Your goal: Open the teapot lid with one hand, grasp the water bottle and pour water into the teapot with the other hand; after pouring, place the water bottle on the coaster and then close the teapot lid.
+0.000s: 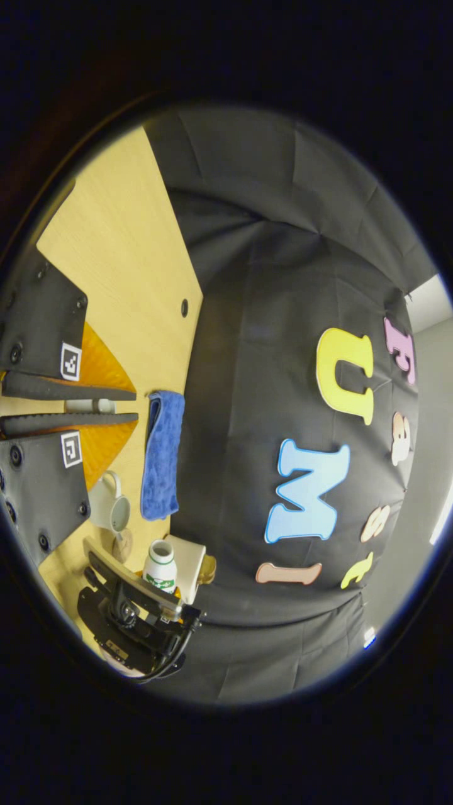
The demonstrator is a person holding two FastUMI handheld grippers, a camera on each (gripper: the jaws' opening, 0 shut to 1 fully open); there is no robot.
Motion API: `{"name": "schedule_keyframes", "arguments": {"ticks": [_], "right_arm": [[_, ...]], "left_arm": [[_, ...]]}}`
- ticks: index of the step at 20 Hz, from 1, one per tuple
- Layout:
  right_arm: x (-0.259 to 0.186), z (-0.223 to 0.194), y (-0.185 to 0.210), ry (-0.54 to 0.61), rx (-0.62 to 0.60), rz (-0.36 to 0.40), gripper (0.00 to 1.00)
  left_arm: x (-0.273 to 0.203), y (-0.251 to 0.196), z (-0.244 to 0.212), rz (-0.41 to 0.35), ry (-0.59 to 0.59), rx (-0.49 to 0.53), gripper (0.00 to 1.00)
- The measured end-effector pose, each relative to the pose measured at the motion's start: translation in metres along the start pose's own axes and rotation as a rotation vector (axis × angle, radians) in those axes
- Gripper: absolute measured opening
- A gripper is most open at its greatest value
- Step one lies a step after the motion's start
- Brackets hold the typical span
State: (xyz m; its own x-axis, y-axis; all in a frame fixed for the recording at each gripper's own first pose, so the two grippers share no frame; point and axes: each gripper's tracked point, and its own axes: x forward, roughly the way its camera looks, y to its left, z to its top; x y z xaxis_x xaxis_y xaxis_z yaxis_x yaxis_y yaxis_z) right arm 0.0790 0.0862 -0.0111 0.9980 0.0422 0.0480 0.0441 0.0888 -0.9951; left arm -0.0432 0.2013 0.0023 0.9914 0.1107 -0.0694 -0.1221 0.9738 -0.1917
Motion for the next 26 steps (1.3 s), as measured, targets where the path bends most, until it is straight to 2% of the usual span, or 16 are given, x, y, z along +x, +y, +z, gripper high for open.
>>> {"name": "schedule_keyframes", "arguments": {"ticks": [2, 10, 25, 26], "right_arm": [[0.000, 0.002, -0.001, -0.012, -0.039, -0.004, 0.72], [-0.004, 0.008, -0.005, -0.066, -0.183, -0.023, 0.72], [0.006, 0.017, -0.037, -0.119, -0.276, -0.083, 0.72], [0.006, 0.016, -0.039, -0.120, -0.280, -0.085, 0.72]], "left_arm": [[0.000, 0.002, -0.002, 0.004, 0.002, -0.005, 0.19], [-0.001, 0.005, -0.007, 0.008, 0.014, -0.014, 0.19], [-0.003, 0.005, -0.013, 0.012, 0.031, -0.008, 0.19], [-0.003, 0.005, -0.013, 0.012, 0.032, -0.007, 0.16]]}}
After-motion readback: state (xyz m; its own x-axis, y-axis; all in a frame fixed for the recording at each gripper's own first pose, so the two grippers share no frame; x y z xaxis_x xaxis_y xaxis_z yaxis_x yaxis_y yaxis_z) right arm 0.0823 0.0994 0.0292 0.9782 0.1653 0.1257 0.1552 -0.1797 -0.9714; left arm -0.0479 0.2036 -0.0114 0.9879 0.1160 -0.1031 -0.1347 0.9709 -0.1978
